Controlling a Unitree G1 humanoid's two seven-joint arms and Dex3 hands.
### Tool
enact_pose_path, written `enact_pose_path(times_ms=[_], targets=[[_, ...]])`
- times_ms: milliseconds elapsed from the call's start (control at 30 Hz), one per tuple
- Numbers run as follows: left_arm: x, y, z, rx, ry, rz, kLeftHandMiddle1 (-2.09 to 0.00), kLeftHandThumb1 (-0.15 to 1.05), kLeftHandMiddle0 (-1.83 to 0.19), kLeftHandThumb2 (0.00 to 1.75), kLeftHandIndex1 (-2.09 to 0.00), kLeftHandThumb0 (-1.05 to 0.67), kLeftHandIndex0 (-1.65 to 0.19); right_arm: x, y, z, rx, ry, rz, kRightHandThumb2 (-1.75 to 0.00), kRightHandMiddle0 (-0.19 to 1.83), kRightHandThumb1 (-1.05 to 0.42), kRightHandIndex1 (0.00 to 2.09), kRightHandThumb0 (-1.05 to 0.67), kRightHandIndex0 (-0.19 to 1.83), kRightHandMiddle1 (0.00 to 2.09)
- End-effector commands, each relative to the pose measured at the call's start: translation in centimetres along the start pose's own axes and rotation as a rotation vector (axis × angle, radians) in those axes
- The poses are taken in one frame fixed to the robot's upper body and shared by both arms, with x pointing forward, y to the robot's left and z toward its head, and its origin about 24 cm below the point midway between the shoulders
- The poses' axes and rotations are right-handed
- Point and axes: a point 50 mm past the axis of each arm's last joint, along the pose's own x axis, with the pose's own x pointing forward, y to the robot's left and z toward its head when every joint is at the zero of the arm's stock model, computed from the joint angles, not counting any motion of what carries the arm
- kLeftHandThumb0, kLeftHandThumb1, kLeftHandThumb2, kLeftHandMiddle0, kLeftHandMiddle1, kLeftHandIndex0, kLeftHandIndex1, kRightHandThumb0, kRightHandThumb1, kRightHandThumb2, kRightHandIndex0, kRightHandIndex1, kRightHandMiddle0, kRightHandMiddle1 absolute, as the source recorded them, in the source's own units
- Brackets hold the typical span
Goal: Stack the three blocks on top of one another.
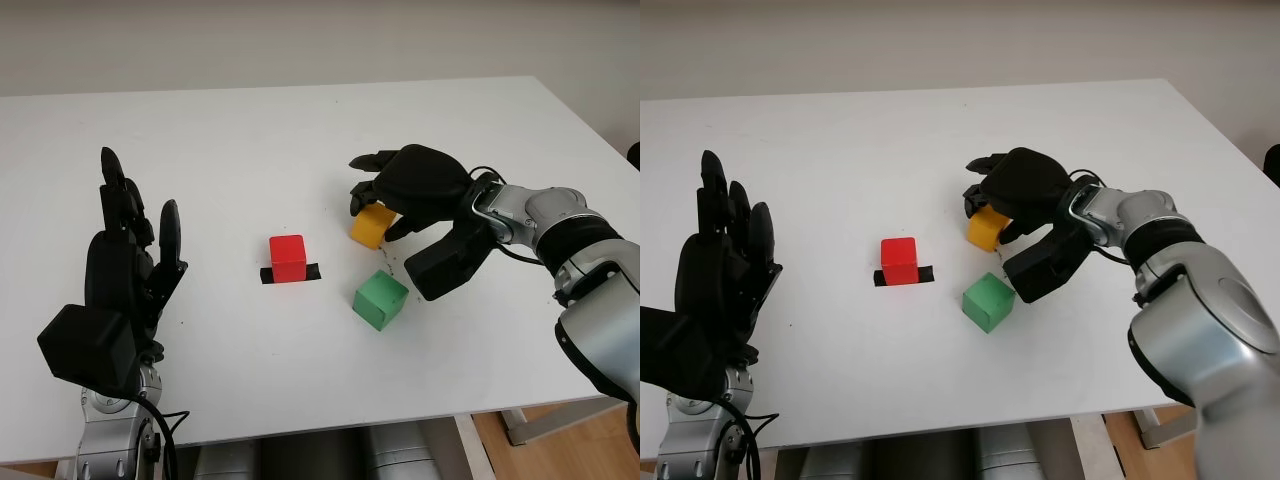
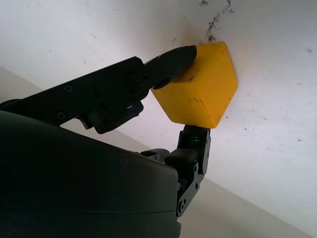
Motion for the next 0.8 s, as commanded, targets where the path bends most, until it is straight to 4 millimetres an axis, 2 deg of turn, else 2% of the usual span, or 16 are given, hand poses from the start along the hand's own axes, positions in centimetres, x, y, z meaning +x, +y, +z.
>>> enact_pose_path(times_ms=[0,500,767], targets=[[-0.1,-0.1,0.3,0.000,-0.008,0.003,-0.05,1.05,0.17,0.53,-0.01,-0.69,0.19,0.1,-0.3,0.0,0.048,0.013,-0.026,-0.04,0.54,-0.91,0.07,-0.37,0.41,1.16],[-0.3,-0.3,0.3,0.006,0.013,0.001,-0.05,1.05,0.18,0.53,0.00,-0.69,0.19,-0.3,-0.8,-1.3,0.296,0.130,-0.013,-0.06,0.57,-0.88,0.05,-0.30,0.42,1.06],[-0.2,-0.2,0.2,0.018,0.012,-0.010,-0.04,1.05,0.19,0.55,0.00,-0.67,0.19,-0.4,-1.6,-1.8,0.613,0.172,-0.115,-0.05,0.51,-0.89,0.05,-0.29,0.39,1.23]])
